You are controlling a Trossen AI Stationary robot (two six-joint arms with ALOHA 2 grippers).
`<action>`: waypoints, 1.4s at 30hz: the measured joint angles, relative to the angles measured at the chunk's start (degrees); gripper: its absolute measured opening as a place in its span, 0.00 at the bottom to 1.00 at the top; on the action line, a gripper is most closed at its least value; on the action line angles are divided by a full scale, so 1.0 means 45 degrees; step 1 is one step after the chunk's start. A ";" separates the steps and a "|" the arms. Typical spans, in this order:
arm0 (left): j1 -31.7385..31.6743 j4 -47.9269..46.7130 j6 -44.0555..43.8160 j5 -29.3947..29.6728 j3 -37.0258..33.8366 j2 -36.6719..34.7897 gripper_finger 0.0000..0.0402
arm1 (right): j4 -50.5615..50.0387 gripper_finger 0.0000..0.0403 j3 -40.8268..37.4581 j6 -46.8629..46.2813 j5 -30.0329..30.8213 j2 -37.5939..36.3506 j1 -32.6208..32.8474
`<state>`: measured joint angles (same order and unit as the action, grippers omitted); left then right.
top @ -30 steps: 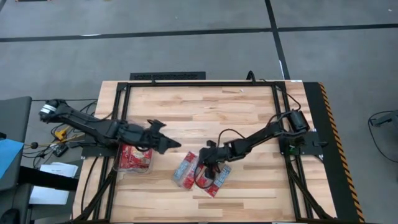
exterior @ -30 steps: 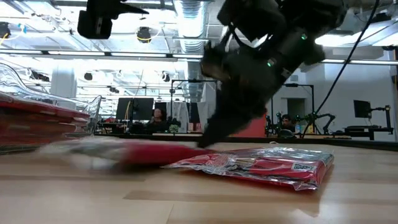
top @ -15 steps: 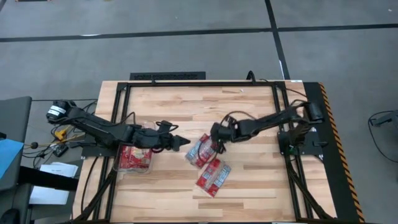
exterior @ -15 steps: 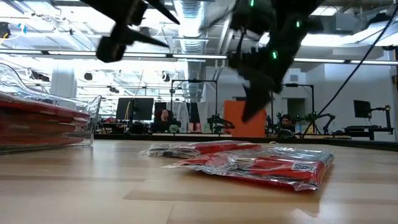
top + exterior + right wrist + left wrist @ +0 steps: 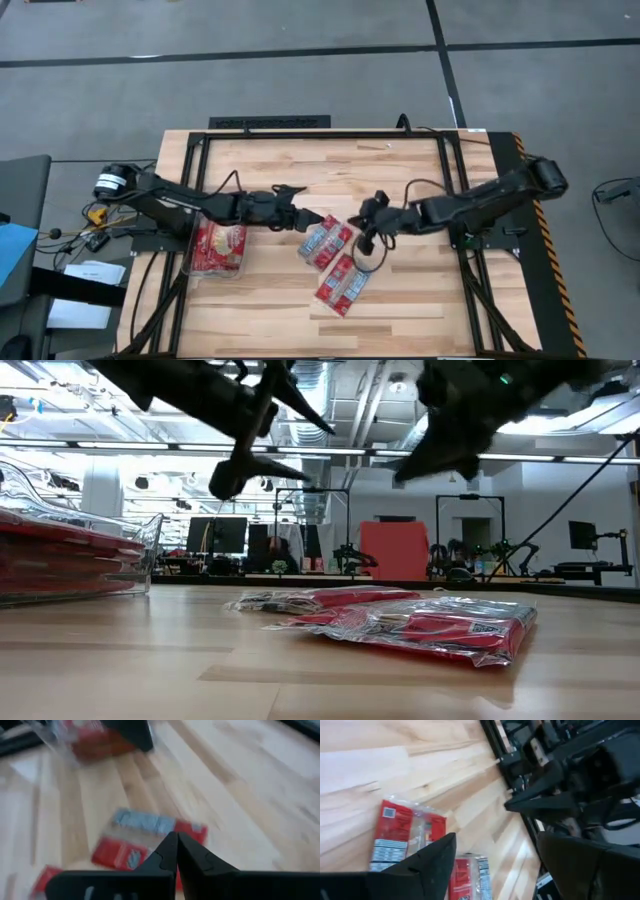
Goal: Sort popcorn bags into baskets
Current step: Put the red popcorn bag into the transparent bin
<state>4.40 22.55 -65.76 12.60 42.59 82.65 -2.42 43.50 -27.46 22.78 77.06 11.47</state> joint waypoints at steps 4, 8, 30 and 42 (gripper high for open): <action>-0.0210 -0.0267 0.0174 -0.0442 -0.0019 0.0252 0.68 | 0.2888 0.04 -0.1073 -0.0442 0.0401 0.1125 0.0548; -0.0395 -0.1093 0.0620 -0.0530 -0.0047 0.0244 0.67 | 0.4487 0.02 -0.1151 -0.0568 0.0477 0.2764 0.0966; -0.0303 -0.2327 0.0335 -0.1175 -0.0217 0.1797 0.67 | 0.5320 0.07 -0.1064 -0.2307 0.0586 0.5830 0.1019; -0.0081 0.0993 -0.0895 -0.1857 -0.0180 0.4738 0.67 | 0.4454 0.03 -0.1083 -0.2068 0.0593 0.5822 0.1038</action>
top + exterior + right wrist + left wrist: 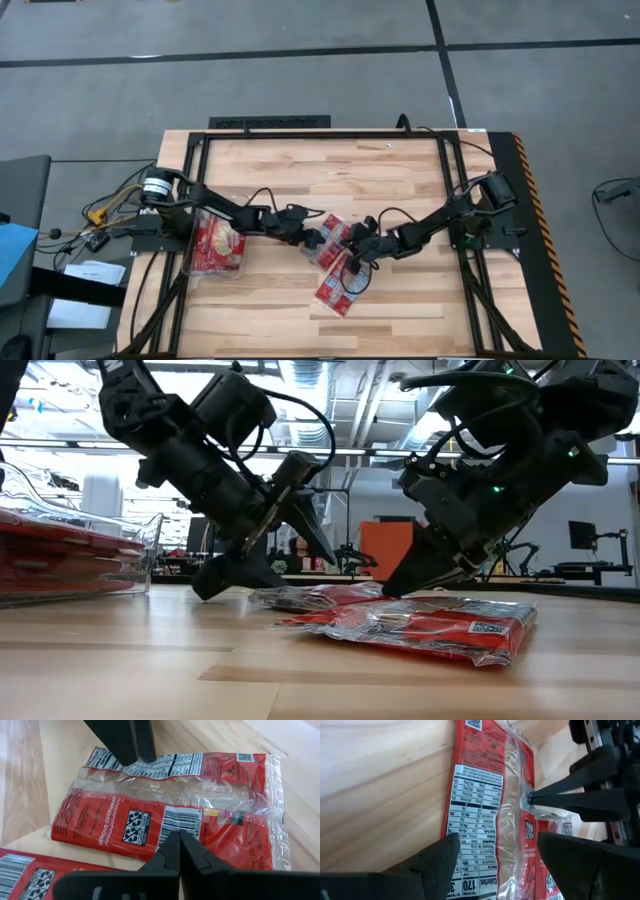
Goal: Sort popcorn bags into baskets
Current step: Put the red popcorn bag into the transparent bin
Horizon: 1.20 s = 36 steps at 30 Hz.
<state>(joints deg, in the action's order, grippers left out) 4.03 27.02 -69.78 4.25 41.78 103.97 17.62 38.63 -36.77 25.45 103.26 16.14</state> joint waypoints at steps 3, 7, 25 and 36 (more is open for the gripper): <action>-0.0023 -0.0092 0.0165 -0.0356 0.0001 0.0008 0.67 | -0.0055 0.05 -0.0005 0.0227 -0.0024 0.0002 0.0000; -0.0339 -0.0002 0.0055 -0.1926 0.0009 -0.0396 0.67 | -0.0211 0.08 -0.0015 0.0272 -0.0113 0.0015 -0.0010; -0.0581 -0.2134 -0.0089 -0.0688 0.0458 -0.0597 0.67 | -0.0373 0.09 -0.0029 0.0616 -0.0223 0.0039 -0.0107; -0.0583 -0.0864 -0.0308 -0.1679 0.0652 0.0615 0.65 | -0.0056 0.04 -0.0045 0.0826 -0.0225 0.0044 -0.0107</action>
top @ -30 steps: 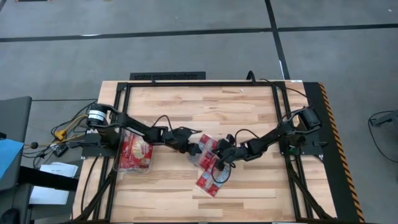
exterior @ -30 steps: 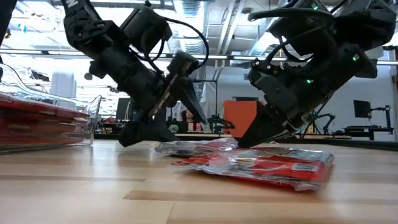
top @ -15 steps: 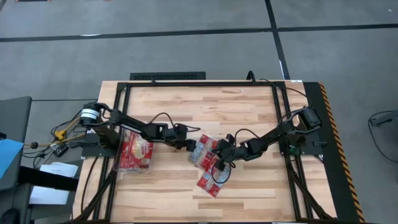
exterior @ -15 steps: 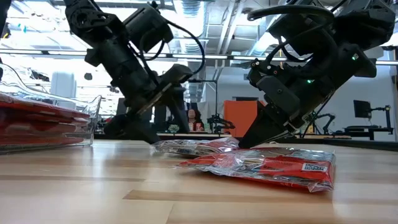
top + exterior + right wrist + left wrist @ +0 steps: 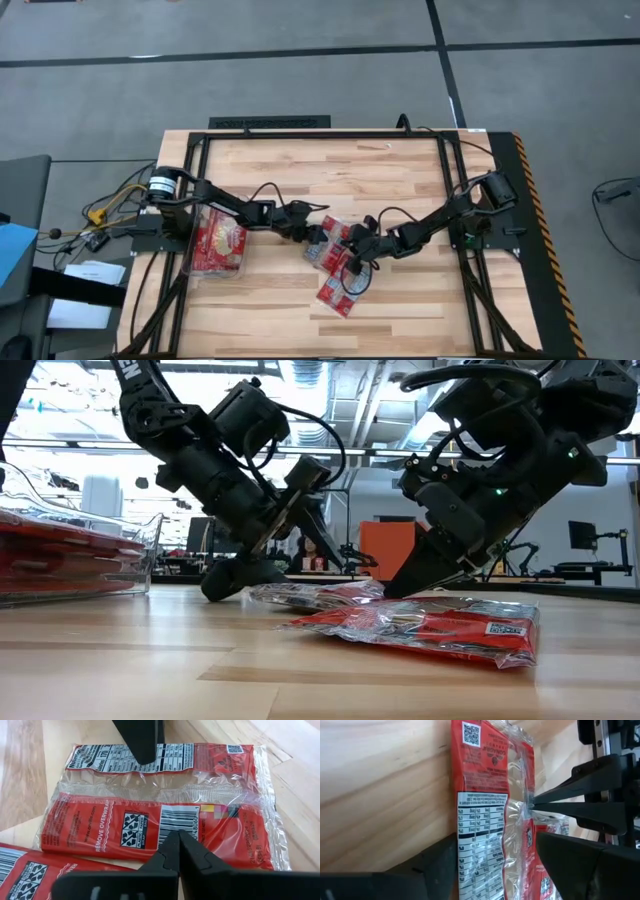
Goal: Sort popcorn bags into baskets
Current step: Put the red popcorn bag into the transparent bin
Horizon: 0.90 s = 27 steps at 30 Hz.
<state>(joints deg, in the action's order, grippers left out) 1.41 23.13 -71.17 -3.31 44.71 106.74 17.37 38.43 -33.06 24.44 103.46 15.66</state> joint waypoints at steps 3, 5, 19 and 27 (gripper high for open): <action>0.0000 0.0032 0.0043 -0.0091 0.0018 0.0009 0.56 | 0.0038 0.07 0.0006 0.0035 0.0016 0.0000 -0.0008; 0.0025 0.0059 0.0085 -0.0124 0.0034 0.0013 0.47 | 0.0042 0.09 0.0006 0.0033 0.0019 0.0005 -0.0010; 0.0044 0.0506 0.0581 0.0063 0.0000 -0.0083 0.01 | 0.0041 0.05 -0.0040 0.0094 -0.0169 -0.0616 -0.0013; 0.0010 0.0209 0.0566 0.0199 -0.0068 -0.1213 0.00 | -0.1705 0.08 -0.0032 0.0862 0.0278 -0.3638 -0.0015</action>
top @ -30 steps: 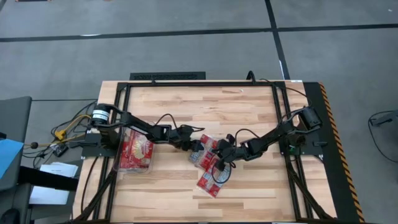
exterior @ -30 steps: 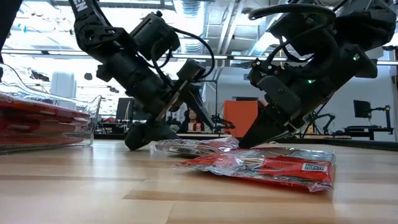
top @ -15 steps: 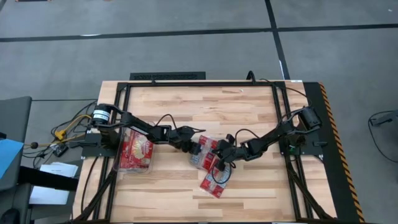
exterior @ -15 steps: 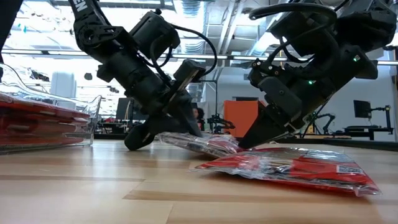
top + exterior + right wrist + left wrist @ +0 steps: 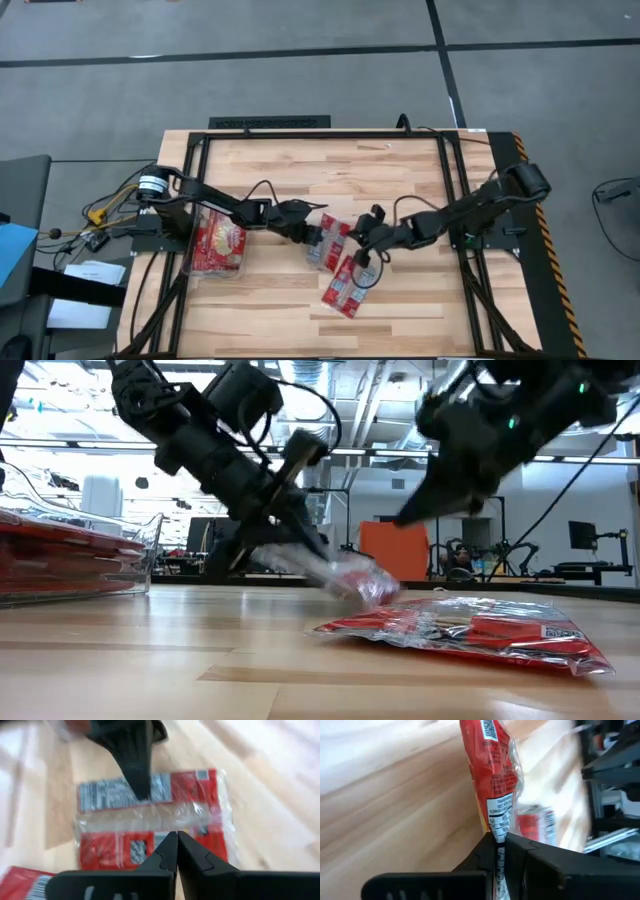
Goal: Sort popcorn bags into baskets
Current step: Put the red popcorn bag into the transparent bin
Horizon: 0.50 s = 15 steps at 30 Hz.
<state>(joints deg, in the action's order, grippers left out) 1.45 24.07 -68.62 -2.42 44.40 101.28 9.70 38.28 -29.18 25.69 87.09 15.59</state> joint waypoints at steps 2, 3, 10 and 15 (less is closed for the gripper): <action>0.0000 -0.0088 0.0000 0.0065 0.0015 -0.0373 0.00 | -0.0430 0.07 0.0005 0.0509 0.0211 -0.0835 0.0000; 0.0000 -0.0165 0.0003 0.0066 0.0015 -0.0588 0.00 | -0.0575 0.06 0.0005 0.0698 0.0390 -0.1199 0.0000; -0.0005 -0.1009 0.0347 0.0117 0.0020 -0.2438 0.00 | -0.2292 0.04 0.0024 0.1271 0.2040 -0.3040 0.0000; 0.0034 -0.3368 0.0583 -0.0073 0.0029 -0.4628 0.00 | -0.2880 0.10 0.0024 0.1270 0.2292 -0.3201 0.0005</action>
<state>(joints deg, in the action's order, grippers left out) 1.61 8.92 -66.00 -2.74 44.53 80.45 -3.26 38.39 -23.46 36.01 72.69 15.62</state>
